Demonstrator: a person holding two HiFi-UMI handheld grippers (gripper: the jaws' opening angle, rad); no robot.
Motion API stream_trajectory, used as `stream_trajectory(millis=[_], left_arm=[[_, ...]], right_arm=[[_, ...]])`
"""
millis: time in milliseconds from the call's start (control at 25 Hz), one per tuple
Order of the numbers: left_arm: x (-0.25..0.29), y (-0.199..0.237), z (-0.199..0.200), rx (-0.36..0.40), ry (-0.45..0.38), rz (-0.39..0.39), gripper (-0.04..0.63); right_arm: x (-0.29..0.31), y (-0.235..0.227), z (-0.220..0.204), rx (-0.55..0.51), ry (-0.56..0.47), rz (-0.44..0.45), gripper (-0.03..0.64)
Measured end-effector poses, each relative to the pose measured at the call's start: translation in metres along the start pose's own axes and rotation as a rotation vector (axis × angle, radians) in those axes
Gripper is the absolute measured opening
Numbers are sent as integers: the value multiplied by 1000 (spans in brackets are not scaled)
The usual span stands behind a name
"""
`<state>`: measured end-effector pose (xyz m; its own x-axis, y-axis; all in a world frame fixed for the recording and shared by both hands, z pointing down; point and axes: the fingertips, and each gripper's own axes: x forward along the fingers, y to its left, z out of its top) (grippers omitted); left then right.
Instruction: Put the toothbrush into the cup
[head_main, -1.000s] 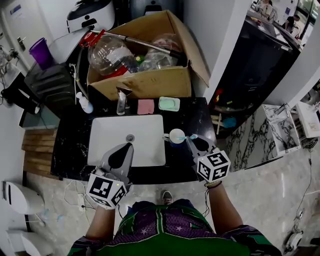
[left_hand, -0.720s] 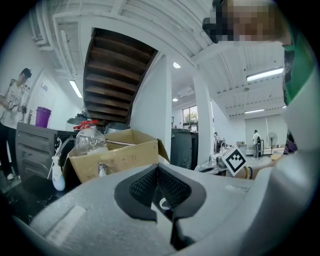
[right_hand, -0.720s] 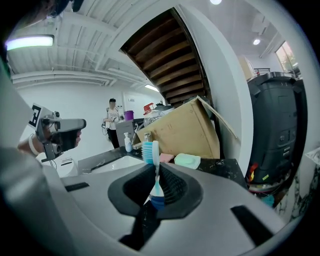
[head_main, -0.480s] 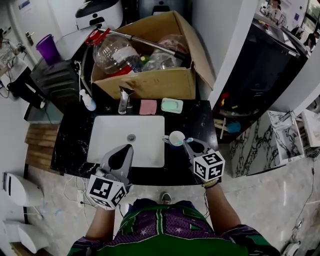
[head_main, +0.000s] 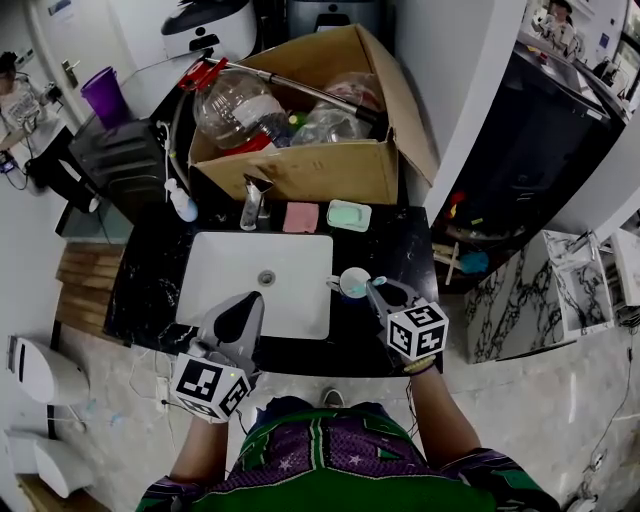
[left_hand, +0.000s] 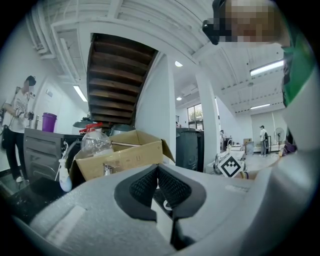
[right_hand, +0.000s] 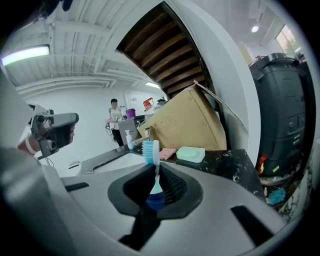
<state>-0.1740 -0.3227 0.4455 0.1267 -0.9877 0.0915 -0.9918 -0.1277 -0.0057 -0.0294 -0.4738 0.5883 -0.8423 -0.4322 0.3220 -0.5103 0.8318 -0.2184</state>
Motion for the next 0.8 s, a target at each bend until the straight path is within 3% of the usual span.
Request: stream_trajectory(millis=[800], left_arm=[[11,-1,9,-3,-11,-12,17]], right_arm=[[6,-33,-2,63,-6,-39,40]])
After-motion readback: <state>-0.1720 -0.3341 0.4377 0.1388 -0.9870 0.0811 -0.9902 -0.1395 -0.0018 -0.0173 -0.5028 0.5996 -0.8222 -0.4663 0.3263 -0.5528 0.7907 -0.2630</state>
